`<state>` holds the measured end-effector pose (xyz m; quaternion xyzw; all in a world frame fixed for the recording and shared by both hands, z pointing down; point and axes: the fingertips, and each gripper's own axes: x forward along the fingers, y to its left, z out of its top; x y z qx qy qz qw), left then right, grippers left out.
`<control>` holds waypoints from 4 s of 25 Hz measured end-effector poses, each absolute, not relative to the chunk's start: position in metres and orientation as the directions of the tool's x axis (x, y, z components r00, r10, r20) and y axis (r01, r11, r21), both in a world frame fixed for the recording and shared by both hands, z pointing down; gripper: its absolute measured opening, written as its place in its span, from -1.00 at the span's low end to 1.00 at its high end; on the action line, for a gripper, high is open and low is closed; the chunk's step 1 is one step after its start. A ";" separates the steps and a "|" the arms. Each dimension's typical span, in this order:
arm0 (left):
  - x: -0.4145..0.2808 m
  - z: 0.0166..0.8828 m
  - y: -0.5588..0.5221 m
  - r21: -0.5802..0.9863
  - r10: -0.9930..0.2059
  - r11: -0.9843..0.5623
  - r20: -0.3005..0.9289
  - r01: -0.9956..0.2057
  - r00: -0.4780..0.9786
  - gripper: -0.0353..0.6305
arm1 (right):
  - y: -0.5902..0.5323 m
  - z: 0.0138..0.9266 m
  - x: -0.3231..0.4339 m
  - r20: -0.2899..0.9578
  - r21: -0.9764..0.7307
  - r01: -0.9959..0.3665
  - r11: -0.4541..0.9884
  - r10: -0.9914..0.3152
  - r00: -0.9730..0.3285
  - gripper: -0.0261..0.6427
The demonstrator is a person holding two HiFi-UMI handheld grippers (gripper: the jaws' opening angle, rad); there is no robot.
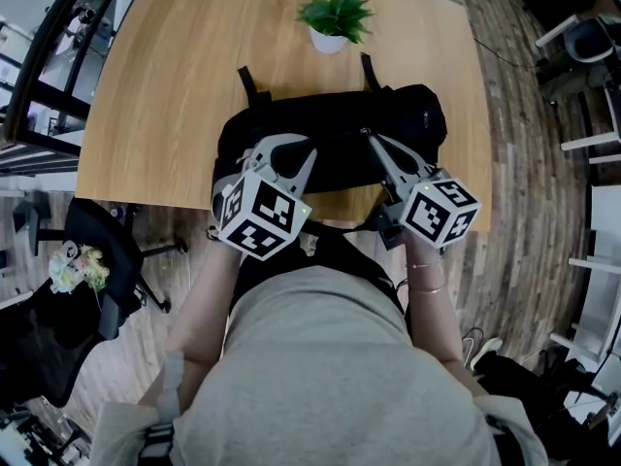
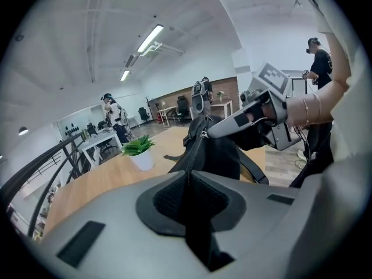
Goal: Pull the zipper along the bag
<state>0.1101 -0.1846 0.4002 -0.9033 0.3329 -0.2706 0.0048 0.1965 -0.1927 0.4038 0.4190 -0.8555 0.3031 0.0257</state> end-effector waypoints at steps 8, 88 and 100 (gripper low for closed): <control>0.108 0.401 -0.189 -0.173 -0.640 -0.740 0.479 -0.650 0.600 -0.76 | -0.196 0.400 0.227 0.298 -0.470 -0.778 0.418 -0.754 -0.585 -0.89; 0.104 0.389 -0.120 0.252 -0.724 -0.524 0.371 -0.813 0.582 -0.80 | -0.110 0.384 0.152 0.309 -0.329 -0.674 0.661 -0.599 -0.739 -0.90; 0.102 0.406 -0.109 0.243 -0.758 -0.447 0.409 -0.861 0.509 -0.82 | -0.102 0.402 0.153 0.367 -0.327 -0.686 0.650 -0.581 -0.726 -0.90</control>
